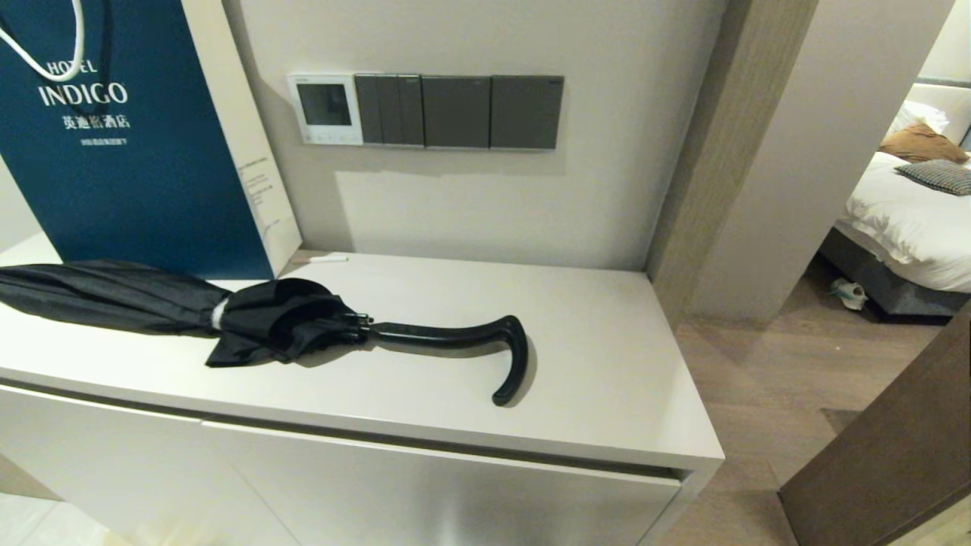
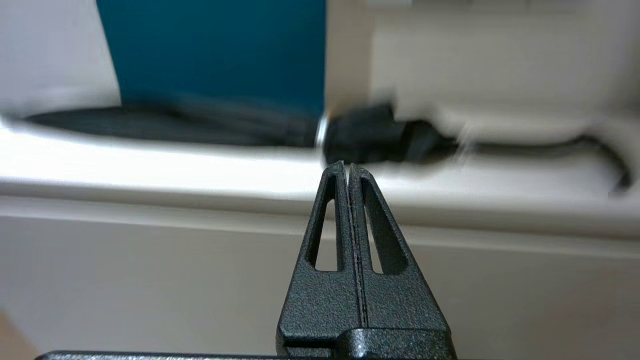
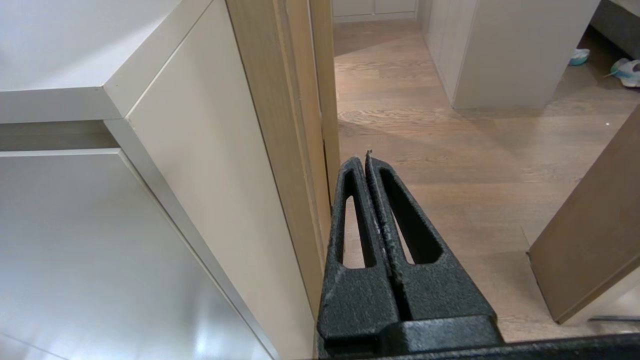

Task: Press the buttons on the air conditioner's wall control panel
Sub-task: Turn on the central air conditioner

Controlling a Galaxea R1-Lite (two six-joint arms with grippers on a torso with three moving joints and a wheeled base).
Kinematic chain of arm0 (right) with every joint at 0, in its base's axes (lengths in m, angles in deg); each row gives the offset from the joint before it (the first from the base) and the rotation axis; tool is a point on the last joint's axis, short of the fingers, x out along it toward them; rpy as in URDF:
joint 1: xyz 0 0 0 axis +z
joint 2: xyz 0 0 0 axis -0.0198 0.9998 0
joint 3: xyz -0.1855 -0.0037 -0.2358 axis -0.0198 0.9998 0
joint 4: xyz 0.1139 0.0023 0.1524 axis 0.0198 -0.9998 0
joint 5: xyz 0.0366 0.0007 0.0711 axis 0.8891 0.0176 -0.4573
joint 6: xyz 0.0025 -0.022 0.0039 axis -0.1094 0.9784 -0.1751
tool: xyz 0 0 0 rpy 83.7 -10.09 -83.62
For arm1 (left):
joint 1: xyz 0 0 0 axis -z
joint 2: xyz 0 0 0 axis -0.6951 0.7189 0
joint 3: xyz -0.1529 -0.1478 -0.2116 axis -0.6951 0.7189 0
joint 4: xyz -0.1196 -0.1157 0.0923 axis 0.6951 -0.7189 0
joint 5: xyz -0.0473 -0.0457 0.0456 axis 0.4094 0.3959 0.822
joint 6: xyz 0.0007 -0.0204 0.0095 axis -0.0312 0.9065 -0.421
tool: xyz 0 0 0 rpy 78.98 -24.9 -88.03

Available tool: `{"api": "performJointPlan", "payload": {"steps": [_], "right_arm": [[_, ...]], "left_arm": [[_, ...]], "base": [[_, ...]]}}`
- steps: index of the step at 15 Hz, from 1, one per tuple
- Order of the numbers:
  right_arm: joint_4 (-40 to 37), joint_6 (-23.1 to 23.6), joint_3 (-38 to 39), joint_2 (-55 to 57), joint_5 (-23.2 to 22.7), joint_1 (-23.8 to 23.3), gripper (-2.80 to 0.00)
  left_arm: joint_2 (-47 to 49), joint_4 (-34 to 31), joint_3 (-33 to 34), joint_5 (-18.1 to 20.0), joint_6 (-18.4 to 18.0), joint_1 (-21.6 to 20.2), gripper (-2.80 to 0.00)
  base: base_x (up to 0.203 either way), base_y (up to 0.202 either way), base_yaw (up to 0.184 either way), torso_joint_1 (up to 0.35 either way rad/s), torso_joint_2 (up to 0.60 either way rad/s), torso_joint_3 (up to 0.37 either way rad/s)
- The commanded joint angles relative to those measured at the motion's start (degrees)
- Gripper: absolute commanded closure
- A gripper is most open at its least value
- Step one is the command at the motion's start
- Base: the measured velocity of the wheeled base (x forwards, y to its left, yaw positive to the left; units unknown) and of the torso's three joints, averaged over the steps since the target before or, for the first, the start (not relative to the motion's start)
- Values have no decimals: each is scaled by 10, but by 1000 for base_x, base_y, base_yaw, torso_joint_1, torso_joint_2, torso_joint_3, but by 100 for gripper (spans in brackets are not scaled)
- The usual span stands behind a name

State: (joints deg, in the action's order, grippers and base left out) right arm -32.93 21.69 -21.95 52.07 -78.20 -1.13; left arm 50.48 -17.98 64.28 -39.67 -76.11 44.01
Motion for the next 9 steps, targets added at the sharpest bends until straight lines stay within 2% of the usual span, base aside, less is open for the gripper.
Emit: {"api": "performJointPlan", "payload": {"steps": [1, 2, 4, 7, 9], "right_arm": [[0, 0, 1, 1, 0, 0, 0], [0, 0, 1, 1, 0, 0, 0], [0, 0, 1, 1, 0, 0, 0], [0, 0, 1, 1, 0, 0, 0], [0, 0, 1, 1, 0, 0, 0]], "left_arm": [[98, -7, -88, 6, 0, 0, 0], [136, -12, -129, 11, 0, 0, 0], [174, -16, -173, 24, 0, 0, 0], [282, -1, -238, 41, 2, 0, 0], [292, 4, -250, 46, 2, 0, 0]], "base": [[0, 0, 0, 0, 0, 0], [0, 0, 0, 0, 0, 0], [0, 0, 0, 0, 0, 0], [0, 0, 0, 0, 0, 0], [0, 0, 0, 0, 0, 0]]}}
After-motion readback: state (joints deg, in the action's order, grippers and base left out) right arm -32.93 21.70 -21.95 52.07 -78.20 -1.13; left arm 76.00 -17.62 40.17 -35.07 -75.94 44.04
